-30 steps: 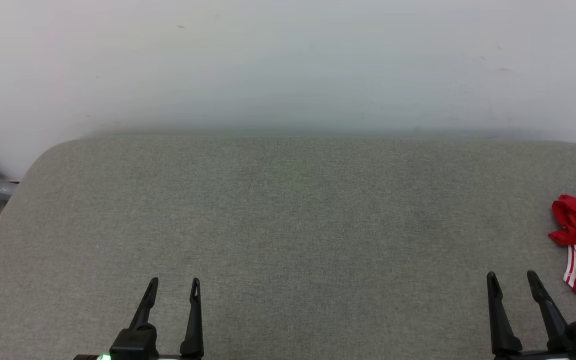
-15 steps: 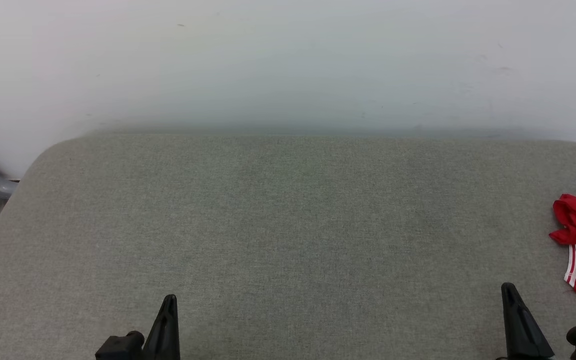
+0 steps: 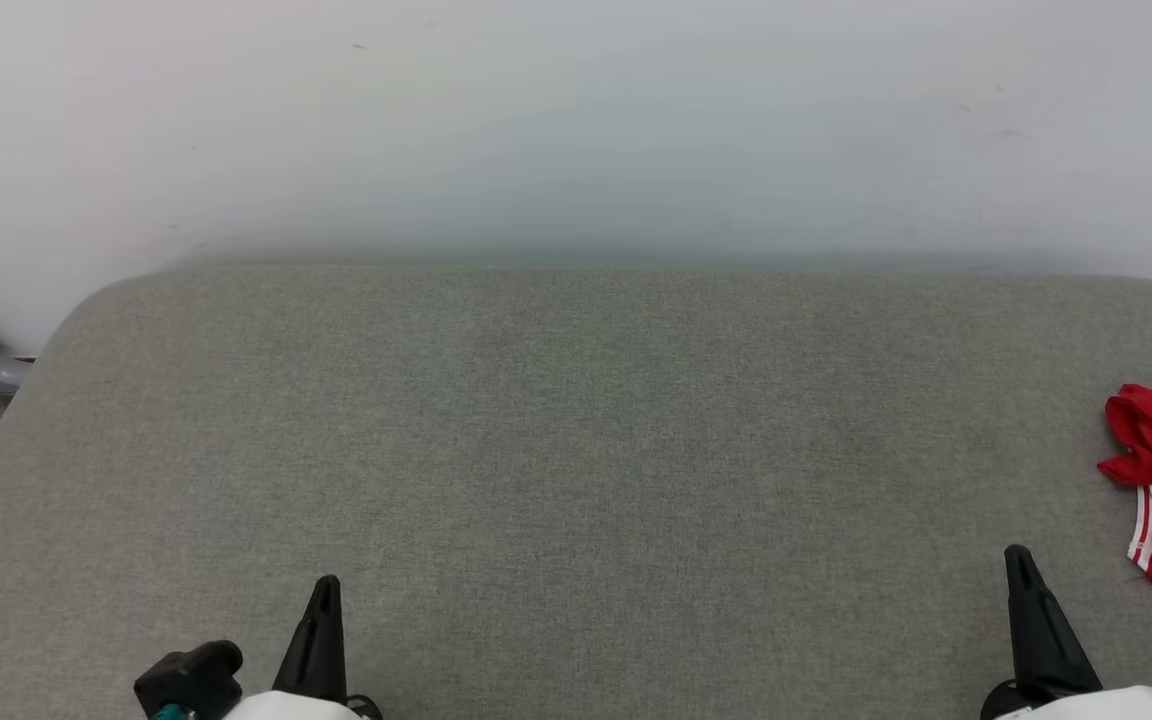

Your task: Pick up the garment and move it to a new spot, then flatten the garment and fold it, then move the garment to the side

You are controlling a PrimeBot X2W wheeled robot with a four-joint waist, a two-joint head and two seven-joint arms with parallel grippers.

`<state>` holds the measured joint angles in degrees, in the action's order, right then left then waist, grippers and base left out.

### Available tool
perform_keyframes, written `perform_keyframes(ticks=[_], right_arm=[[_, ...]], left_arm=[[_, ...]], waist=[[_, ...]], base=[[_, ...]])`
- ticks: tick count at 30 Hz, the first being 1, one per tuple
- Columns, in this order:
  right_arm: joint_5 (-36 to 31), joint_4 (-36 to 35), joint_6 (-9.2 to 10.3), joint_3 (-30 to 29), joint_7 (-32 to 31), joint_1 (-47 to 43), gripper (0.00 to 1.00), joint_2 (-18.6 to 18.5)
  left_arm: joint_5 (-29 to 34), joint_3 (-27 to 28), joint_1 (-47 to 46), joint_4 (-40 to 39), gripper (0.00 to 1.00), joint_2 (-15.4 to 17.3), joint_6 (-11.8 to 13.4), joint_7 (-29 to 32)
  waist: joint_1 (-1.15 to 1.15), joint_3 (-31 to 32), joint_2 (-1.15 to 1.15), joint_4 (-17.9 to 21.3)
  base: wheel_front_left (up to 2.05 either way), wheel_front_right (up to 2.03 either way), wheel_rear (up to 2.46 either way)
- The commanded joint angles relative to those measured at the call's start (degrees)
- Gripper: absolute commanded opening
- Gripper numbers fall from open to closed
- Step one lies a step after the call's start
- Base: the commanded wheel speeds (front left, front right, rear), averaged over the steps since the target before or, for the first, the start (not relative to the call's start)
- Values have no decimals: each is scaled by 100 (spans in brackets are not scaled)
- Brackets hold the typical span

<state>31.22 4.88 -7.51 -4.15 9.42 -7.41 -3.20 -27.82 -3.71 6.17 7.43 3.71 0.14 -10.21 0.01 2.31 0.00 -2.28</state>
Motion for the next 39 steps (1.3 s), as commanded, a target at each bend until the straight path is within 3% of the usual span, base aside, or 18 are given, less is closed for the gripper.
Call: perform_keyframes(ticks=[1, 39], right_arm=[[227, -40, 1, 1, -36, 169, 0, -51], [3153, 414, 1, -30, -726, 768, 0, -83]], left_arm=[[-222, 28, -180, -52, 0, 44, -38, 30], [-3358, 379, -713, 276, 0, 82, -398, 720]], waist=[[0, -3, 0, 2], [-1, -94, 0, 86]], base=[[0, 0, 0], [0, 0, 0]])
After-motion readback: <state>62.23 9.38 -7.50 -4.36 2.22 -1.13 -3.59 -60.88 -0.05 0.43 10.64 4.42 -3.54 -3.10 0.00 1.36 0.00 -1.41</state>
